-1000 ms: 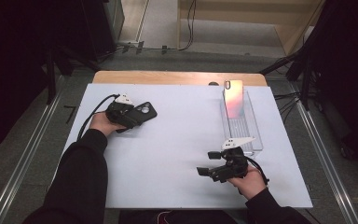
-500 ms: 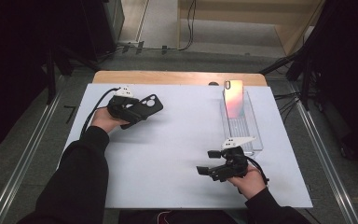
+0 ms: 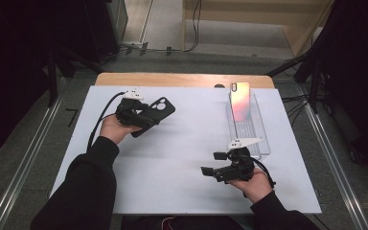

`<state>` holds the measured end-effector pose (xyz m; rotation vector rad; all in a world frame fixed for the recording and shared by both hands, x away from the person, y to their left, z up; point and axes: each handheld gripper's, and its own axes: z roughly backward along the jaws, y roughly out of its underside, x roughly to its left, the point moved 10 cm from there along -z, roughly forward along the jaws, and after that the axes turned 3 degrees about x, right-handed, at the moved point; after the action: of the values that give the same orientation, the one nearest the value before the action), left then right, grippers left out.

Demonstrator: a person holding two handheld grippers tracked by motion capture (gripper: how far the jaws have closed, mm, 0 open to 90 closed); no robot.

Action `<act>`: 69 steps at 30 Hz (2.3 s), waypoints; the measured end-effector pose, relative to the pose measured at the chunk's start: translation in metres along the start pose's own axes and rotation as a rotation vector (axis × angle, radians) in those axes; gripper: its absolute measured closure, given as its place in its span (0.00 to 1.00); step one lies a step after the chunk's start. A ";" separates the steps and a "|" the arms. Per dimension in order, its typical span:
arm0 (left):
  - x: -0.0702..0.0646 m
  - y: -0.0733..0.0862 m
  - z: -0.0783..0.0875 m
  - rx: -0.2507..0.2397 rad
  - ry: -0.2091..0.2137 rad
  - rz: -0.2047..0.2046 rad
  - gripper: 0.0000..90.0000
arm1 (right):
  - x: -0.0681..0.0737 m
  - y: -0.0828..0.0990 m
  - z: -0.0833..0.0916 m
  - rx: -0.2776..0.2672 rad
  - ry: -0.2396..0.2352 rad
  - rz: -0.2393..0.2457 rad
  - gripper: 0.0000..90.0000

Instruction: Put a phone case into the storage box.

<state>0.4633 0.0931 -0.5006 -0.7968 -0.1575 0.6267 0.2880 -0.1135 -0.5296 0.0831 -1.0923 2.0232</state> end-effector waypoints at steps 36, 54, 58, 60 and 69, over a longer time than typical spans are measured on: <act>-0.075 0.014 0.009 -0.193 -0.067 0.245 0.16 | 0.003 -0.022 0.000 -0.043 0.057 -0.065 0.14; -0.101 0.022 0.002 -0.318 -0.018 0.332 0.16 | 0.004 -0.048 0.003 -0.120 0.099 -0.116 0.14; -0.106 0.021 0.001 -0.346 -0.023 0.333 0.16 | 0.003 -0.055 0.005 -0.139 0.088 -0.138 0.14; -0.107 0.020 0.001 -0.357 -0.039 0.326 0.16 | 0.003 -0.057 0.005 -0.143 0.073 -0.150 0.16; -0.114 0.022 -0.003 -0.396 -0.067 0.330 0.16 | -0.002 -0.072 0.003 -0.158 0.066 -0.176 0.16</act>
<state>0.3622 0.0370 -0.5079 -1.1988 -0.2170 0.9513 0.3377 -0.0959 -0.4803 0.0292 -1.1574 1.7655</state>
